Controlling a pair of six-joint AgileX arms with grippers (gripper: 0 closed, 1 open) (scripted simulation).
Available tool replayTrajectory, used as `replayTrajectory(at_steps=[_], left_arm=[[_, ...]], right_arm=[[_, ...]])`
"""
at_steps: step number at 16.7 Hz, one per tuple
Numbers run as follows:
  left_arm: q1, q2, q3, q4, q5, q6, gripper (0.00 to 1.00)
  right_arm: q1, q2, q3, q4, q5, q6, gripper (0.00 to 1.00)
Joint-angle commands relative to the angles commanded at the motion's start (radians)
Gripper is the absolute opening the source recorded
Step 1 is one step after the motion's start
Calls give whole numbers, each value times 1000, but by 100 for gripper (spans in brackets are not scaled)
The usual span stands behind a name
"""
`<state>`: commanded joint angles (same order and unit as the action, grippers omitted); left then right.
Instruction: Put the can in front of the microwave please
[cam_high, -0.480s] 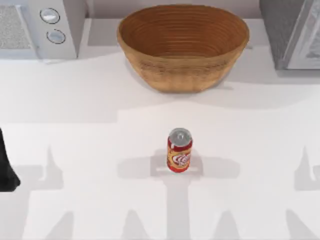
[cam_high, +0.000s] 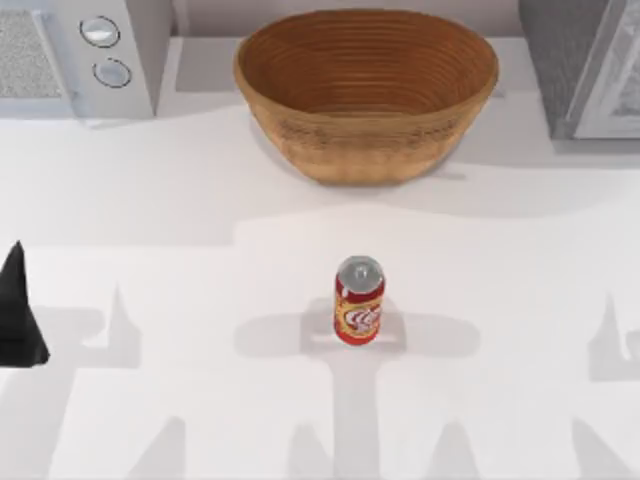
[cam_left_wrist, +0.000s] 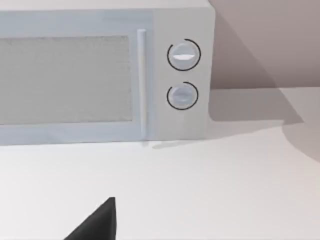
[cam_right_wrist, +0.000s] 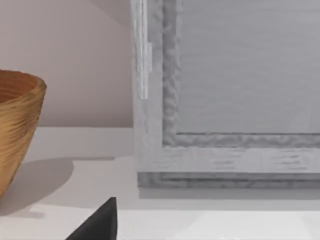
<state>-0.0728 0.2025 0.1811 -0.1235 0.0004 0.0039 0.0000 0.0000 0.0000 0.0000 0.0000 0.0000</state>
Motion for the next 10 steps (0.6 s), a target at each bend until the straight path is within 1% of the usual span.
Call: replayTrajectory(at_steps=[4,10], left_arm=[[-106,295,266,-181,0,5,100],[-307,859,776,-527,1,13,100]], right_arm=[[0,0,0,0,0,0,100],[0,0,0,0,0,0,100]])
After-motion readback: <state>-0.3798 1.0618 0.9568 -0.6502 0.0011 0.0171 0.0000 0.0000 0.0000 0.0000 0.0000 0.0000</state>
